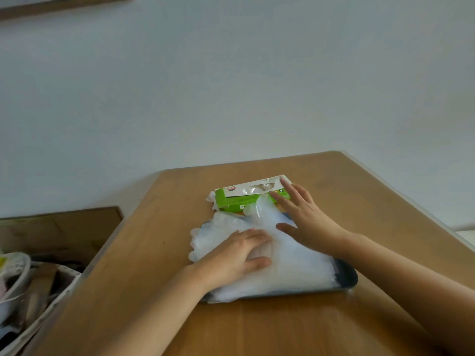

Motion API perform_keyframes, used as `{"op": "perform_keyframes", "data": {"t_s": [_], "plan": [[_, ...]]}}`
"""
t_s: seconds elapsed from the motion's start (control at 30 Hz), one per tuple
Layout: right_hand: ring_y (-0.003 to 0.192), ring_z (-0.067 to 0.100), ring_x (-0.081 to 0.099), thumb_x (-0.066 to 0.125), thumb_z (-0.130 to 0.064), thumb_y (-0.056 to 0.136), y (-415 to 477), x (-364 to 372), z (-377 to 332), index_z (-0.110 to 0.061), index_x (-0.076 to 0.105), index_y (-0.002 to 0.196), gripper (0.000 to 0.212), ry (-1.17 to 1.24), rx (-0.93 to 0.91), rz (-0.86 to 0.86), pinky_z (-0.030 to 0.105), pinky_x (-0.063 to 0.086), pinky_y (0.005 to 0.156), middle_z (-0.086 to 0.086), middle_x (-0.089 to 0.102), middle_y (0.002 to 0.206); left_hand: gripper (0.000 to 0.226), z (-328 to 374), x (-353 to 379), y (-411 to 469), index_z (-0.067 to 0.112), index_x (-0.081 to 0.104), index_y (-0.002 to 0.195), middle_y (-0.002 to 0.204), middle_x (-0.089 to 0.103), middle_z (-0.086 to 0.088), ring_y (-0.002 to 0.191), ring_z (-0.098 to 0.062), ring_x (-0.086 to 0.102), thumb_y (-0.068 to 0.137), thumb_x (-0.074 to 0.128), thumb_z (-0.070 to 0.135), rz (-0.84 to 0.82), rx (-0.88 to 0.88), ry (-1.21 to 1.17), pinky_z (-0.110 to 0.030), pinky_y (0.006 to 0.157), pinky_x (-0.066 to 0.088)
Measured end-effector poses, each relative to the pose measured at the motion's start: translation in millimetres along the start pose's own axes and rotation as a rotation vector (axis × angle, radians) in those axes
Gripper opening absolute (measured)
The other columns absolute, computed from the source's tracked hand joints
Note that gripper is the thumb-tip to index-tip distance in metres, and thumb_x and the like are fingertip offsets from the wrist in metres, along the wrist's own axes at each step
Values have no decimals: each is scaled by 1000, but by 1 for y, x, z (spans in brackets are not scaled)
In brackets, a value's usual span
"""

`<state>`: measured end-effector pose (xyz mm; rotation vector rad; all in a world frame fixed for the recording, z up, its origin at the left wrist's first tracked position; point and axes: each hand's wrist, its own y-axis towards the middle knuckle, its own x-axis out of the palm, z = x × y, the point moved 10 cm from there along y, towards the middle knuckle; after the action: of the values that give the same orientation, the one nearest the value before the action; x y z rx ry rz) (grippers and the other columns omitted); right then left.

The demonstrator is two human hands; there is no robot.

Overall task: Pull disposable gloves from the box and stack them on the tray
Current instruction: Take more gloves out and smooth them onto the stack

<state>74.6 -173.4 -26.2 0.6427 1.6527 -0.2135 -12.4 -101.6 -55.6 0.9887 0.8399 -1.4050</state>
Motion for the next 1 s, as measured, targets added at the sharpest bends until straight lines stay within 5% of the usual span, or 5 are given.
{"op": "perform_keyframes", "data": {"t_s": [0.2,0.37,0.5,0.7,1.0], "plan": [[133,-8,-21,31,-72,84,-55,39,-22,-42,-10,148,82,29,-129,-469,19,-17,110,-20,-19,153,81,-29,21,-4,28,-11,152,158,-19,9,145,-8,-19,91,24,69,-206,-189,223,-37,119,-11],[144,8,-6,55,-71,77,-56,25,-7,-52,-1,146,91,-99,-82,-691,40,-5,117,-21,-10,156,106,-47,-10,-11,21,8,154,161,4,6,148,-21,8,75,50,77,-290,-294,325,-36,121,6],[101,-3,57,65,-49,84,8,-20,-1,-36,67,114,33,92,55,-380,5,38,80,-21,63,115,62,-57,-70,17,18,61,122,119,64,0,106,-17,59,78,61,62,-60,-322,1,-27,89,45],[95,13,58,52,-4,92,118,-17,27,-18,73,110,31,170,49,-36,13,32,71,3,68,110,67,-92,-59,46,30,33,148,155,31,2,137,-17,36,89,43,60,-105,-356,-115,-18,106,26],[81,10,64,69,-34,86,142,32,31,-24,76,100,18,217,49,-167,7,43,68,-10,71,95,76,-109,-26,45,39,17,151,161,-5,-3,148,-14,-4,86,49,61,-151,-324,-191,-30,119,8]]}}
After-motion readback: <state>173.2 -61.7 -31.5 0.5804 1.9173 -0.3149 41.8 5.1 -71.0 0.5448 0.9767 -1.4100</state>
